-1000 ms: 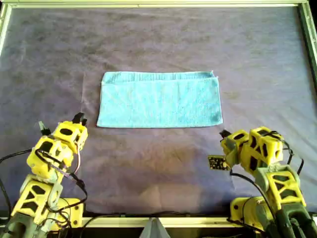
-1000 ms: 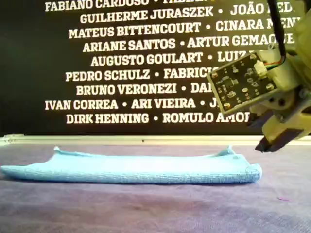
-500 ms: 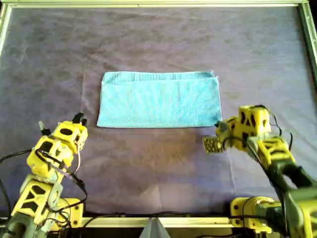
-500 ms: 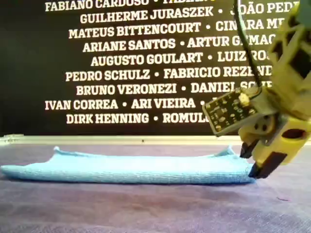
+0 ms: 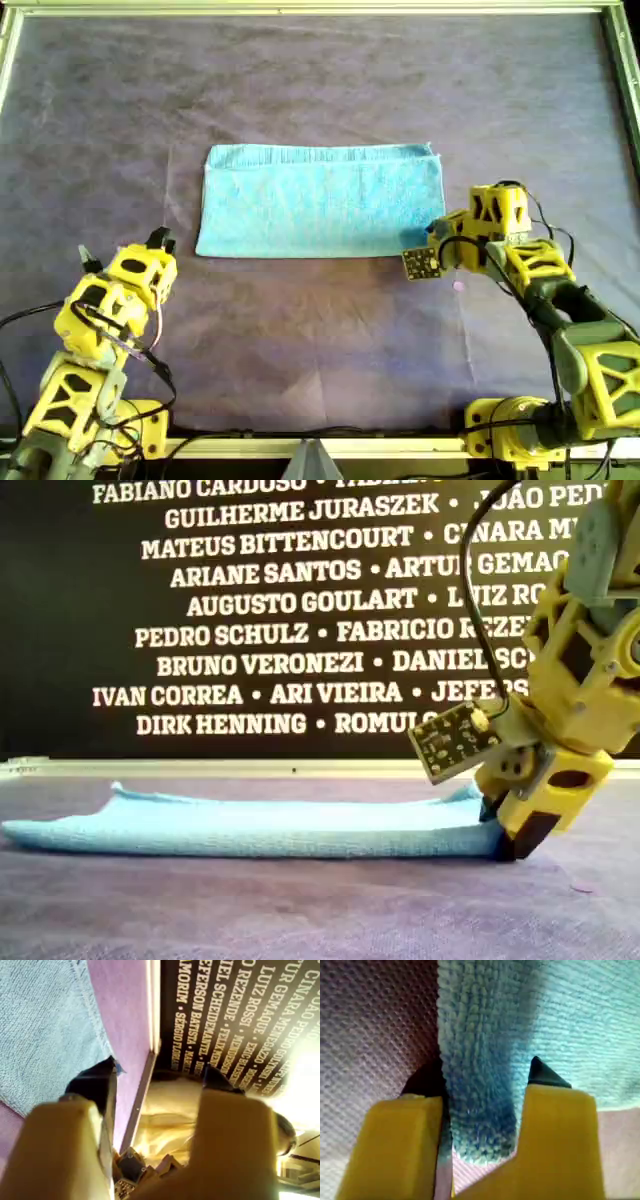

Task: Fold a cloth

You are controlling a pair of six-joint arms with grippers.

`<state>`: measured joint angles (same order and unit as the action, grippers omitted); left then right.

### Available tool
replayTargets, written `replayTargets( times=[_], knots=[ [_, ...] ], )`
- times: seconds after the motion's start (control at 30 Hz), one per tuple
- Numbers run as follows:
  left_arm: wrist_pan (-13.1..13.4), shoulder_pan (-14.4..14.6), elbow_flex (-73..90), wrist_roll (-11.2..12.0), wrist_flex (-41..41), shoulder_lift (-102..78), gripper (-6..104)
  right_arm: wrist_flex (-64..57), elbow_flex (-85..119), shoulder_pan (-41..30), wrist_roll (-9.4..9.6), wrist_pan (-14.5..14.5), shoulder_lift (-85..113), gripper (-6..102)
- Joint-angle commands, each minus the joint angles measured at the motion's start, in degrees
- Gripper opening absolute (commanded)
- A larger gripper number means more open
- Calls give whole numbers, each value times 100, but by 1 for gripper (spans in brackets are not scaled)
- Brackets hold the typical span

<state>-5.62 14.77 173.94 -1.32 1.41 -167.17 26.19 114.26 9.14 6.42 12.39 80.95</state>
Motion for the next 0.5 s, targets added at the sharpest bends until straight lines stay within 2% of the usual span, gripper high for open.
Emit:
replayTargets(
  times=[0.0,0.1,0.23,0.27,0.47],
  knots=[
    [-9,-141,-79,-53,18,-26,62,-211,-404,53,-26,0,18,51],
    [-9,-141,-79,-53,18,-26,62,-264,-422,26,-105,0,9,30],
    [-9,-141,-79,-53,18,-26,62,-281,-431,53,-114,70,105,-2],
    [-9,-141,-79,-53,18,-26,62,-281,-457,70,-123,79,114,-5],
    [-9,-141,-79,-53,18,-26,62,-272,-1011,97,-123,88,70,1]
  ],
)
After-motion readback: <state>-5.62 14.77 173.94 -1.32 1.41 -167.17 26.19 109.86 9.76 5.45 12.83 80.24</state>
